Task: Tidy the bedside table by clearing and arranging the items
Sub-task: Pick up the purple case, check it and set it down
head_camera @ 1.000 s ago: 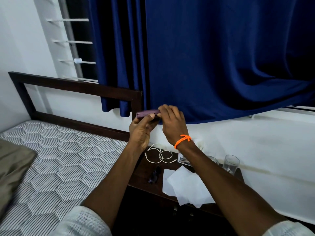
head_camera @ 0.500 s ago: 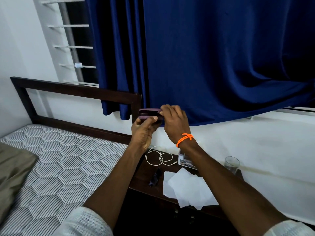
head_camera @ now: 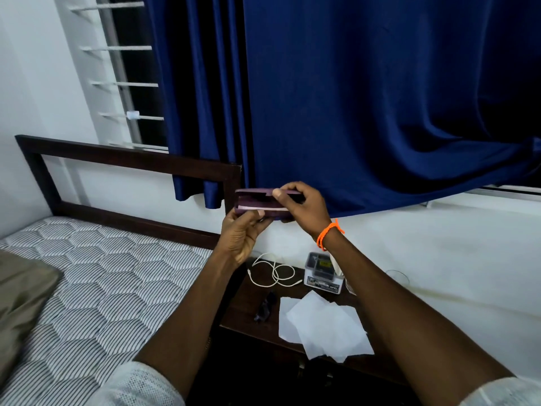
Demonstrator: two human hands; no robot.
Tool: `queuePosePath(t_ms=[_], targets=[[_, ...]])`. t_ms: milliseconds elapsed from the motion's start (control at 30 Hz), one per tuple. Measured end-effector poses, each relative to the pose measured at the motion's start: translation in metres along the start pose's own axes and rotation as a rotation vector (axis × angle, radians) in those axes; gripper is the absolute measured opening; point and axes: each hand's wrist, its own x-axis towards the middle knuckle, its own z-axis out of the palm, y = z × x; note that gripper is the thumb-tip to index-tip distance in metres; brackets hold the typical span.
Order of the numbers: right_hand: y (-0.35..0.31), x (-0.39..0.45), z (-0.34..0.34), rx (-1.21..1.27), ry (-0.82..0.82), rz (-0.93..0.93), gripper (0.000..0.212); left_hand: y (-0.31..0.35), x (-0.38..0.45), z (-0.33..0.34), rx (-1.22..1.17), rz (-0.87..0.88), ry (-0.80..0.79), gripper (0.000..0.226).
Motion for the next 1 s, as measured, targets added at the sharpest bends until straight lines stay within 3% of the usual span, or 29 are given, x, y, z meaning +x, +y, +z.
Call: queuePosePath(t_ms=[133,300,500,700,833,1000], targets=[[0.005,0.005,0.002,0.017,0.102,0.048,0.034,0.004,-0.004,-0.004,0.071,-0.02,-0.007,0.059],[0.011,0.007,0.005,0.071,0.104,0.141,0.039,0.01,-0.006,-0.011,0.134,0.067,0.089,0.076],[0.02,0.008,0.006,-0.006,0.068,0.136,0.04,0.023,-0.013,-0.022,0.292,0.076,0.01,0.041],[0.037,0.015,0.01,-0.01,0.083,0.186,0.039,0.024,-0.017,-0.035,0.501,-0.057,-0.076,0.082],[0.049,0.017,0.014,-0.076,0.094,0.231,0.053,0.015,-0.017,-0.045,0.513,-0.035,-0.01,0.085],[0.064,0.008,0.022,0.01,0.095,0.37,0.047,0.006,-0.018,-0.066,0.51,-0.027,0.073,0.089]])
